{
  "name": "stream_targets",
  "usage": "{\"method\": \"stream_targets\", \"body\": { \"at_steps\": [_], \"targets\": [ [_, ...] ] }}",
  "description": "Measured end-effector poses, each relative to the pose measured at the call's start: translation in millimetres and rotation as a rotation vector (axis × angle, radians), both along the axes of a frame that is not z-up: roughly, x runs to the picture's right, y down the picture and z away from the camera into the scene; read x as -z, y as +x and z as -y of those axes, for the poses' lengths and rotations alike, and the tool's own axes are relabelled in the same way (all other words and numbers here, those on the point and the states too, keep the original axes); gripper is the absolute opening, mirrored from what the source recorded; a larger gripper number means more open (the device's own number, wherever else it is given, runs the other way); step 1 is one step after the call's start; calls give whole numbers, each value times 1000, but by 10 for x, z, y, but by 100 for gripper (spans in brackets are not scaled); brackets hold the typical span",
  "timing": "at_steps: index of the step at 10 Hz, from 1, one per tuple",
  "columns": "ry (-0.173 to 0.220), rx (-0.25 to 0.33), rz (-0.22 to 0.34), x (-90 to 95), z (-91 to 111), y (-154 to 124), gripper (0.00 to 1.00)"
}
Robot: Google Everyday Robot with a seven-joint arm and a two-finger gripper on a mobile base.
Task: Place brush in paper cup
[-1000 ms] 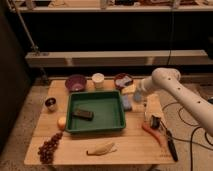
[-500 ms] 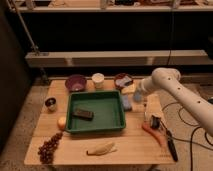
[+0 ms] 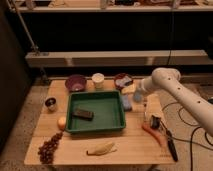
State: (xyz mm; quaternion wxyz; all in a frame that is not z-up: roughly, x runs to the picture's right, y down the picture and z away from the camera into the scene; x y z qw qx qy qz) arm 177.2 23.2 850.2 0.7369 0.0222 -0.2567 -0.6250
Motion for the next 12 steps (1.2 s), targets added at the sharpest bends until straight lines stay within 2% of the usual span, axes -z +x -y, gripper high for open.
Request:
{"method": "stream_targets", "body": {
  "at_steps": [2, 4, 6, 7, 11, 12],
  "targets": [
    [0, 2, -1, 2, -1, 0, 80],
    [6, 37, -32, 75, 16, 53, 80],
    [7, 81, -84, 307, 57, 260, 80],
    [11, 103, -135, 530, 56, 548, 80],
    [8, 115, -135, 526, 46, 546, 80],
    [-6, 165, -148, 541, 27, 550, 80]
  ]
}}
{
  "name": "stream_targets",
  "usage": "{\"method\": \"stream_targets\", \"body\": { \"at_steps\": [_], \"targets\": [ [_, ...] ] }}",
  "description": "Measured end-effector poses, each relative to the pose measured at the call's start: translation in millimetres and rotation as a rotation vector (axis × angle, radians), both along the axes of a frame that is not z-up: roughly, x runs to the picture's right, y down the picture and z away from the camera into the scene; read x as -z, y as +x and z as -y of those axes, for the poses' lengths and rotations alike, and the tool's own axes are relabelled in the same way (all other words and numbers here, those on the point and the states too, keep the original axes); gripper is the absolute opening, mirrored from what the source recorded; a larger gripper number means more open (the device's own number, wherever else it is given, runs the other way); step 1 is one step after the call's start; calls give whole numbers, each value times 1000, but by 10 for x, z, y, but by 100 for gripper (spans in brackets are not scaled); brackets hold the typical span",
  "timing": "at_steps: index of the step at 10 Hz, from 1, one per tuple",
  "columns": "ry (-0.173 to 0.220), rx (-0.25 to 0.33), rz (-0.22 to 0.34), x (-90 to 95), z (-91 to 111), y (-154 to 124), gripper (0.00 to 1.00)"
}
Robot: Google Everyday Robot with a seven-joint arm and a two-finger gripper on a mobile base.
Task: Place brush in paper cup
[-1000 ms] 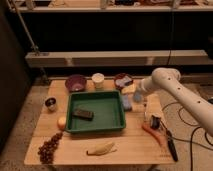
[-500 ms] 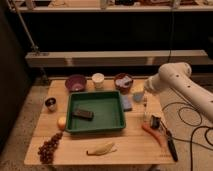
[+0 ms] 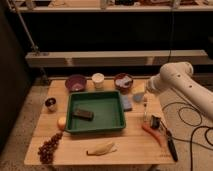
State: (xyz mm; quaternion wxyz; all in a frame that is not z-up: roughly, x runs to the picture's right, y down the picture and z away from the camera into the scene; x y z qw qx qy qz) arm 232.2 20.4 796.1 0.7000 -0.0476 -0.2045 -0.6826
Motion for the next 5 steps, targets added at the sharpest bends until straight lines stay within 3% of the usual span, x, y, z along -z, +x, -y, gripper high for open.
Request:
{"method": "stream_targets", "body": {
  "at_steps": [2, 5],
  "targets": [
    [-24, 82, -40, 97, -116, 163, 80],
    [-73, 109, -79, 362, -537, 795, 80]
  ]
}}
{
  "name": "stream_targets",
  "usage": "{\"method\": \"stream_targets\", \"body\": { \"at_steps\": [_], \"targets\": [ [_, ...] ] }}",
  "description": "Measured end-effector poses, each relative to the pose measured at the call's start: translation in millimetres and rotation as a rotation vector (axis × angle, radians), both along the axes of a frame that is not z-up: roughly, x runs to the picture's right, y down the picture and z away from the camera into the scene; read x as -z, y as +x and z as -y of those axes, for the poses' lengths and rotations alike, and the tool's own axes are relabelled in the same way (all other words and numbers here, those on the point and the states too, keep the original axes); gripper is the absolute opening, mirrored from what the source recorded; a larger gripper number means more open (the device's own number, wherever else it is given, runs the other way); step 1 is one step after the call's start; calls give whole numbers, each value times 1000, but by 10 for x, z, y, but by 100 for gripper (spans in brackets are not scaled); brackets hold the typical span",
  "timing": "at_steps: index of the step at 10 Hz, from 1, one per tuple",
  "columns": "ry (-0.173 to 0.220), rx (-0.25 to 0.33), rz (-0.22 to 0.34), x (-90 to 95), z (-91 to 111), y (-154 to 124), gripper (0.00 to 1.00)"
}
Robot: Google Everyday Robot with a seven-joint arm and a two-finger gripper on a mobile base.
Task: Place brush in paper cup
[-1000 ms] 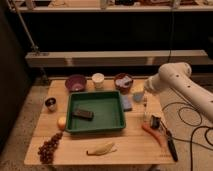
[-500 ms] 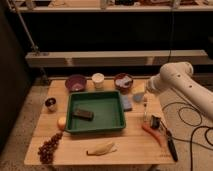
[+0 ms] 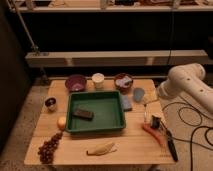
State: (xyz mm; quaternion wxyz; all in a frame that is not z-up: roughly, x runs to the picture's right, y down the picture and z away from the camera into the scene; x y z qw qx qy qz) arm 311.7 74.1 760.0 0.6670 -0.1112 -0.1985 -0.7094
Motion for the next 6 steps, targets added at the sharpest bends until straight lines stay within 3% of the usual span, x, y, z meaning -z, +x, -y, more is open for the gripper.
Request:
{"method": "stream_targets", "body": {
  "at_steps": [2, 4, 5, 6],
  "targets": [
    [-37, -21, 0, 217, -497, 416, 80],
    [-75, -20, 6, 190, -898, 593, 80],
    [-108, -15, 16, 145, -1196, 672, 80],
    [-122, -14, 19, 127, -1297, 695, 80]
  ]
}}
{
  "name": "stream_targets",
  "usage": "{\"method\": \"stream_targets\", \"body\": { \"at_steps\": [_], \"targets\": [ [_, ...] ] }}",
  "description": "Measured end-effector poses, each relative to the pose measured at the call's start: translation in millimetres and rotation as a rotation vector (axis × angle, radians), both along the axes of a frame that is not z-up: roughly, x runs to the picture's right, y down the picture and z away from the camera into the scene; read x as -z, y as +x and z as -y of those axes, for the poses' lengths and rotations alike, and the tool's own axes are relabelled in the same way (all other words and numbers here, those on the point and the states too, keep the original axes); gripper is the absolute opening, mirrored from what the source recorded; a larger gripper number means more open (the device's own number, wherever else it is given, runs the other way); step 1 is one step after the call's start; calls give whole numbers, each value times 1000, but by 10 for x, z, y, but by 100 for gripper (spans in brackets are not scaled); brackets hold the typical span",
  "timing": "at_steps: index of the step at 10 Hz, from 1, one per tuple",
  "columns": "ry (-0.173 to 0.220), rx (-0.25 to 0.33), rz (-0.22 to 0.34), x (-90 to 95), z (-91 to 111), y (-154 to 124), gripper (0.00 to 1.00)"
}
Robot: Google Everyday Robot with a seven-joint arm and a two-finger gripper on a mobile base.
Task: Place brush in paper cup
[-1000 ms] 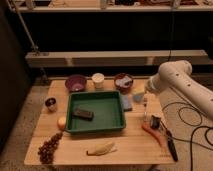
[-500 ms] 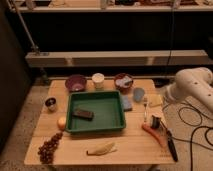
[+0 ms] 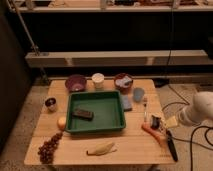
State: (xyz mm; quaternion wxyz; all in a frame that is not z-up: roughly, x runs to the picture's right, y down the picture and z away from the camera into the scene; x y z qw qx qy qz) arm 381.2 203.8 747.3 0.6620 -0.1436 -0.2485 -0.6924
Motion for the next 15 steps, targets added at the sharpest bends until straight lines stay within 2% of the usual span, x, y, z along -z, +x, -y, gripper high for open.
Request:
{"method": "stream_targets", "body": {
  "at_steps": [6, 8, 11, 13, 15],
  "targets": [
    [0, 4, 0, -6, 33, -23, 80],
    [-19, 21, -25, -109, -5, -147, 80],
    [-39, 28, -54, -166, -96, -129, 80],
    [-54, 19, -52, -214, -151, -120, 80],
    [-68, 1, -26, -283, -210, -127, 80]
  ]
}}
